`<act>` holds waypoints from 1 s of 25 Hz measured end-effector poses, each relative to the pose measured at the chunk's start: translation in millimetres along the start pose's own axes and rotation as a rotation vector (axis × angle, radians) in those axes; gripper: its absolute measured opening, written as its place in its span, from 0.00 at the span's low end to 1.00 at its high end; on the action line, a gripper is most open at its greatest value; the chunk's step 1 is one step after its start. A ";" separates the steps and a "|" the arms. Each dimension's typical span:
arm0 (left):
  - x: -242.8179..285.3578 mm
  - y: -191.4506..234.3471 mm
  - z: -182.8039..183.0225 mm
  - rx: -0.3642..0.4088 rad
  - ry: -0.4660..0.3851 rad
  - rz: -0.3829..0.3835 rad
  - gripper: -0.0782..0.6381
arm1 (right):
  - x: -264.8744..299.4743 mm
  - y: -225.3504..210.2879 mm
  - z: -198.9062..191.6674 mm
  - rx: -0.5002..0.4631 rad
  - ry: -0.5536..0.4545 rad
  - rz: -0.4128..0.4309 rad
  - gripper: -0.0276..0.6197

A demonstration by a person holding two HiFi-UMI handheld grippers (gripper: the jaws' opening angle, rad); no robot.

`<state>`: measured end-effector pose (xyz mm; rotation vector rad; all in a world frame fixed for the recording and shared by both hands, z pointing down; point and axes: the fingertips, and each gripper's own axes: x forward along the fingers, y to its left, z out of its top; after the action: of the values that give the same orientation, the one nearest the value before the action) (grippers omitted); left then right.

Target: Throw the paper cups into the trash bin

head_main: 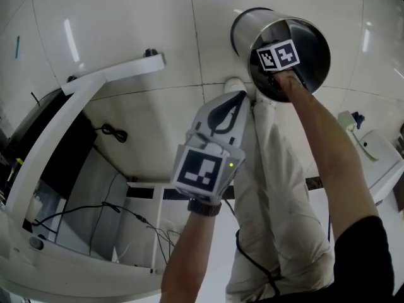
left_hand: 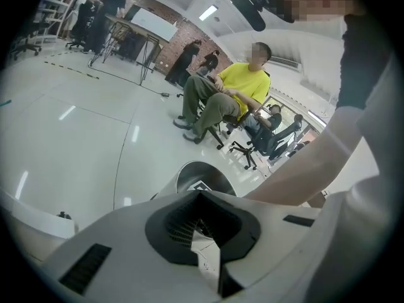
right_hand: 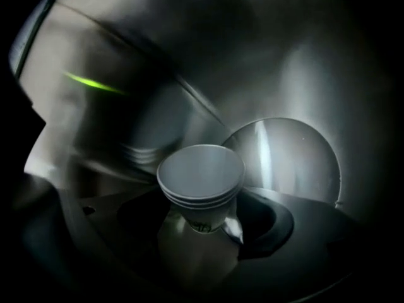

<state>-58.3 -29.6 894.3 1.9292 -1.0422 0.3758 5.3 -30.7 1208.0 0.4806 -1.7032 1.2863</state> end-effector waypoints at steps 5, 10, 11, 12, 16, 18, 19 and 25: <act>-3.1 -3.2 12.4 -0.024 -0.030 0.008 0.11 | -24.1 14.4 8.7 -0.013 0.001 -0.011 0.62; -9.8 -19.4 35.6 -0.022 -0.010 0.004 0.11 | -80.4 34.9 26.5 -0.013 -0.059 -0.013 0.62; -10.2 -27.4 43.4 -0.004 -0.012 -0.003 0.11 | -94.3 42.2 30.8 -0.007 -0.084 -0.007 0.62; -11.0 -36.7 51.4 0.015 -0.013 -0.010 0.11 | -108.3 50.5 32.5 0.004 -0.104 0.002 0.62; -20.4 -84.6 81.9 0.072 0.001 -0.032 0.11 | -167.6 81.4 15.2 0.048 -0.154 0.002 0.62; -32.7 -112.6 107.1 0.122 -0.017 -0.054 0.11 | -204.1 94.0 10.0 0.036 -0.201 -0.035 0.58; -40.8 -125.4 124.4 0.156 -0.043 -0.060 0.11 | -225.0 101.2 13.9 0.010 -0.242 -0.055 0.55; -99.8 -196.7 184.2 0.300 -0.127 -0.047 0.11 | -374.4 166.1 19.3 -0.066 -0.496 -0.101 0.30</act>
<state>11.5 -77.8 619.8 2.2660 -1.0667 0.4059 60.6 -63.7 803.1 0.8909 -2.0872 1.0900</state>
